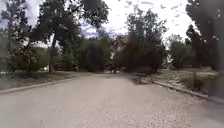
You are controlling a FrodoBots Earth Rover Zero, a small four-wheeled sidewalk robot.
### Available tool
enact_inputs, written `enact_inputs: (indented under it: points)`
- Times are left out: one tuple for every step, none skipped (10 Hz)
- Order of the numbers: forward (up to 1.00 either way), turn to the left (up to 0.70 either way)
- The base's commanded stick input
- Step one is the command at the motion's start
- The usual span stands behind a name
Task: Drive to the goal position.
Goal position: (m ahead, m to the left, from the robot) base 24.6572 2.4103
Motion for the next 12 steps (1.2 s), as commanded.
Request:
enact_inputs:
  points:
    - [0.85, 0.00]
    - [0.85, 0.00]
    - [0.85, 0.00]
    - [0.85, 0.00]
    - [0.85, 0.00]
    - [0.85, 0.00]
    - [0.85, 0.00]
    - [0.85, 0.00]
    - [0.85, 0.00]
    - [0.85, 0.00]
    - [0.85, 0.00]
    - [0.85, 0.00]
